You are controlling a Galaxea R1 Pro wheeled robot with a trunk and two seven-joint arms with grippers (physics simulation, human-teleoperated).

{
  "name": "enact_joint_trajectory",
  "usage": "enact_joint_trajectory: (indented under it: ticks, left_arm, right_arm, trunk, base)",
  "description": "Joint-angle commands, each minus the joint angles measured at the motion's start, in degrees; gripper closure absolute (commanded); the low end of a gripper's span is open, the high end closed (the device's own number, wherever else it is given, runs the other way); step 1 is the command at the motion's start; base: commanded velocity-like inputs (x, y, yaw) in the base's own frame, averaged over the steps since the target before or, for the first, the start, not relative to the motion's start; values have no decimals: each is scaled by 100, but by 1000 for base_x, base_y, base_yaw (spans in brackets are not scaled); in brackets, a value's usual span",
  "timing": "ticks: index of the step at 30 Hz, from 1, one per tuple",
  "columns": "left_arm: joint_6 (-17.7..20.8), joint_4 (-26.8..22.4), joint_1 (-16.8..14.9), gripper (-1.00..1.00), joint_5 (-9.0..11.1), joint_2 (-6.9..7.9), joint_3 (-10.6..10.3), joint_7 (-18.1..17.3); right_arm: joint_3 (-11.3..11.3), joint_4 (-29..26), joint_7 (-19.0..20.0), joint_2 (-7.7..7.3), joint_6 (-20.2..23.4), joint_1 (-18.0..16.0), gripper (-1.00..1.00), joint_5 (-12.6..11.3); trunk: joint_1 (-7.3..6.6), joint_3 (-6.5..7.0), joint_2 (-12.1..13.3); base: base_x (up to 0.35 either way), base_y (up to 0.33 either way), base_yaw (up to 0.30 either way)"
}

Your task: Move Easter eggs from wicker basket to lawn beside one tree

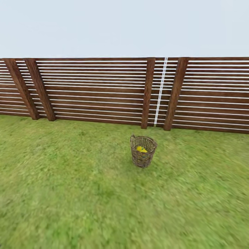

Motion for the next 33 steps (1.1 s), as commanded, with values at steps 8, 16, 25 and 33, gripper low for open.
enact_joint_trajectory:
  ticks: [8,16,25,33]
  left_arm:
    - [-14,-1,-1,-100,8,-2,22,7]
    - [-14,-1,-1,-100,8,-2,22,7]
    - [-14,-1,-1,-100,8,-2,22,4]
    - [-14,-1,-1,-100,8,-2,22,4]
  right_arm:
    - [5,3,2,-8,-17,-1,-100,12]
    - [5,3,2,-10,-17,-1,-100,12]
    - [5,3,2,-9,-17,0,-100,10]
    - [5,0,2,-8,-17,0,-100,12]
  trunk:
    - [3,-4,-2]
    - [3,-4,-2]
    - [3,-4,-2]
    - [3,-4,-2]
  base:
    - [327,0,-2]
    - [327,0,-168]
    - [327,0,-253]
    - [327,0,-65]
